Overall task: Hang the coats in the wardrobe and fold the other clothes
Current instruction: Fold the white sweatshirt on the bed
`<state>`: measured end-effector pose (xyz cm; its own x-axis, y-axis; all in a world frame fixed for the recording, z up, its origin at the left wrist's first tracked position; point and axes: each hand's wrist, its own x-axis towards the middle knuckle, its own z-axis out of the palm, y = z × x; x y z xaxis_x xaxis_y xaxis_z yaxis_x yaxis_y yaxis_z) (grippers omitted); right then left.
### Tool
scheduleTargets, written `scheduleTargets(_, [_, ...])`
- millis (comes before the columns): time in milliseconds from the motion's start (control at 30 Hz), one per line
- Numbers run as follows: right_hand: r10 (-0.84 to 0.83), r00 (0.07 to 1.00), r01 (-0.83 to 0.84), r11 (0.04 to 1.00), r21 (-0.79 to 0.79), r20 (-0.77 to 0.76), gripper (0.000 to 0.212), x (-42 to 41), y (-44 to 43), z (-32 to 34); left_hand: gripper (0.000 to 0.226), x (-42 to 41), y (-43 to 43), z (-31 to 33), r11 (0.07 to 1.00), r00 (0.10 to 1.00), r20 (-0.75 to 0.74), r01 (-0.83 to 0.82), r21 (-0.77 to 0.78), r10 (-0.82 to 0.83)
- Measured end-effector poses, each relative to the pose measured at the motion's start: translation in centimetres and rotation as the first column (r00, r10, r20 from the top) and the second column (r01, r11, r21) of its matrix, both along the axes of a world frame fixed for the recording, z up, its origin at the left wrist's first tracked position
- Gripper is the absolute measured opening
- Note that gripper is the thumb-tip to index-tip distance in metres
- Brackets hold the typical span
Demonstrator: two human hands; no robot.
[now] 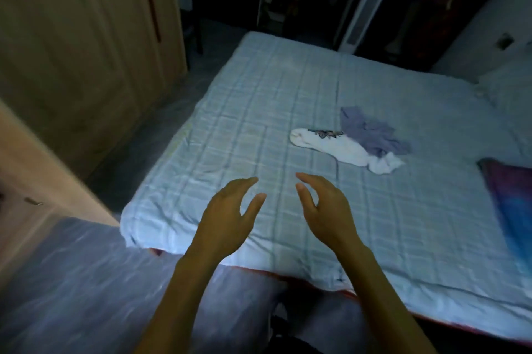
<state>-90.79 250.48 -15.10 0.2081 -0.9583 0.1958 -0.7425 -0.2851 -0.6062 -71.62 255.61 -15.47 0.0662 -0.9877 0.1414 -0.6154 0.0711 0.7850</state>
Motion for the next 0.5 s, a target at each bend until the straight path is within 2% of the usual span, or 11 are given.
scheduleTargets(167, [-0.149, 0.978, 0.146, 0.989, 0.035, 0.146, 0.029, -6.8, 1.0, -1.2, 0.046, -8.2, -1.3, 1.1, 1.0, 0.993, 0.12, 0.022, -0.018, -0.02])
scheduleTargets(267, [-0.148, 0.967, 0.139, 0.989, 0.057, 0.206, 0.032, -12.3, 0.3, -1.3, 0.045, -15.4, -2.8, 1.5, 0.998, 0.984, 0.169, 0.059, -0.034, -0.053])
scheduleTargets(333, [-0.159, 0.963, 0.154, 0.987, 0.038, 0.218, 0.032, -17.5, -0.5, -0.9, 0.044, -20.8, -4.0, 1.8, 0.996, 0.978, 0.197, 0.079, -0.04, -0.07])
scheduleTargets(500, [-0.34, 0.893, 0.337, 0.939, 0.061, 0.295, 0.029, -32.2, -1.6, -0.8, 0.043, -32.8, -6.0, 2.6, 0.99, 0.967, 0.219, 0.138, -0.011, -0.133])
